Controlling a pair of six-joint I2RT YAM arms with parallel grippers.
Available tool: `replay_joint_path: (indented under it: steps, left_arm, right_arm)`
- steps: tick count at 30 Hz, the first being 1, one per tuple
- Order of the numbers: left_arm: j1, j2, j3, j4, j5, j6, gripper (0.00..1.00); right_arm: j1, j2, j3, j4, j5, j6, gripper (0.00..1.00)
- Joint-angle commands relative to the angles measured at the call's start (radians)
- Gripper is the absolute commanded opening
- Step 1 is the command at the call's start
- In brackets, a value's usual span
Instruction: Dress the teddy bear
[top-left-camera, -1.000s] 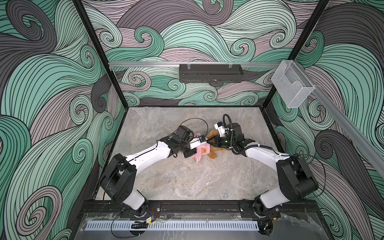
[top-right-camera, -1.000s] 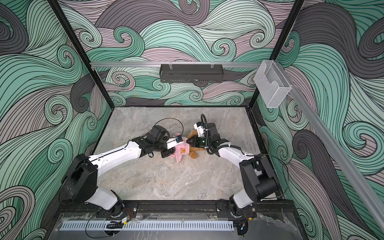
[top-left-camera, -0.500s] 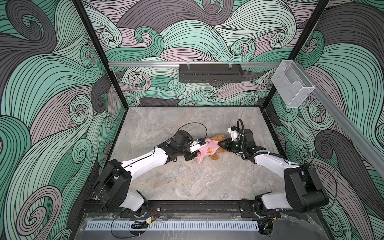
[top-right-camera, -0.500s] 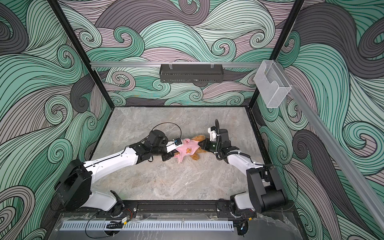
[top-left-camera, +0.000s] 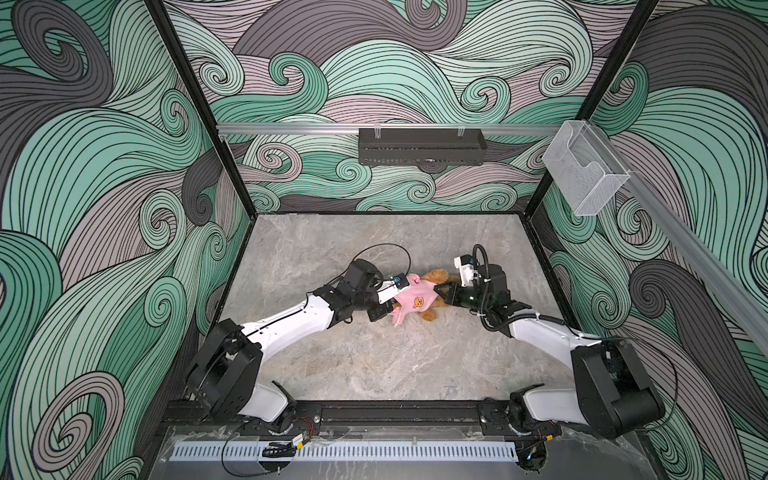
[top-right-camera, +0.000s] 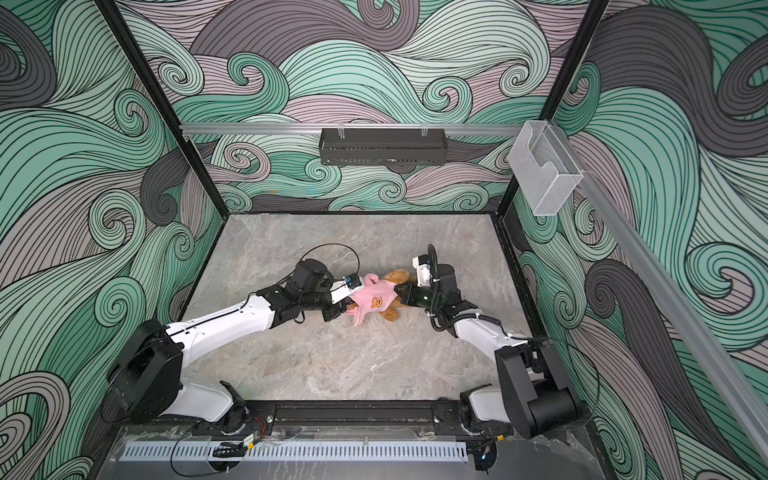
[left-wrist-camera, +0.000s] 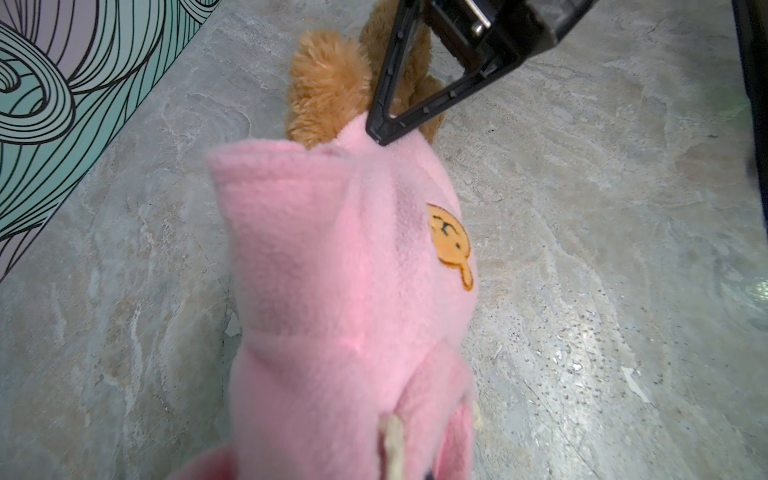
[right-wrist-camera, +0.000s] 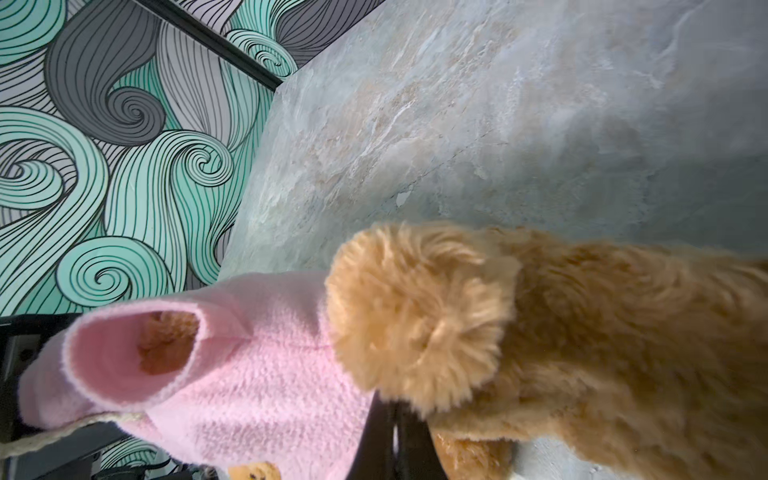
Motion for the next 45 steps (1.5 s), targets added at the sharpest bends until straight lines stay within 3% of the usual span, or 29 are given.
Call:
replay_joint_path:
  steps: [1, 5, 9, 13, 19, 24, 27, 32, 35, 41, 45]
  left_arm:
    - [0.036, -0.004, -0.007, 0.034, 0.077, -0.050, 0.00]
    - [0.043, -0.019, -0.064, 0.055, 0.081, -0.068, 0.00]
    - [0.044, -0.019, -0.104, 0.126, 0.086, -0.114, 0.00]
    - [0.045, 0.022, -0.078, 0.162, 0.128, -0.139, 0.00]
    - [0.044, 0.058, -0.043, 0.143, 0.181, -0.131, 0.00]
    - [0.045, -0.017, -0.090, 0.105, 0.111, -0.110, 0.00]
    - [0.045, -0.068, -0.122, 0.104, 0.073, -0.083, 0.00]
    - [0.016, -0.034, -0.078, 0.074, 0.067, -0.032, 0.00]
    - [-0.014, -0.003, -0.046, 0.062, 0.025, 0.016, 0.00]
    - [-0.032, 0.003, 0.012, 0.051, -0.019, 0.091, 0.00]
    - [-0.038, 0.015, 0.048, 0.018, -0.022, 0.136, 0.00]
  right_arm:
    - [-0.096, 0.022, -0.041, -0.100, 0.151, 0.049, 0.00]
    - [-0.190, 0.046, -0.104, -0.035, 0.137, 0.149, 0.00]
    - [-0.168, 0.074, -0.090, -0.001, 0.088, 0.175, 0.00]
    - [-0.089, 0.075, -0.055, 0.012, 0.057, 0.130, 0.00]
    - [-0.103, 0.036, -0.044, -0.076, 0.115, 0.073, 0.00]
    - [-0.205, 0.011, -0.042, -0.188, 0.187, 0.025, 0.00]
    - [-0.260, 0.034, -0.046, -0.181, 0.165, 0.036, 0.00]
    - [-0.168, 0.051, -0.014, -0.131, 0.118, 0.021, 0.00]
    - [-0.111, -0.005, -0.016, -0.121, 0.085, -0.032, 0.01]
    - [-0.098, -0.219, 0.012, -0.272, 0.062, -0.177, 0.16]
    - [-0.066, -0.318, 0.039, -0.258, 0.049, -0.188, 0.22]
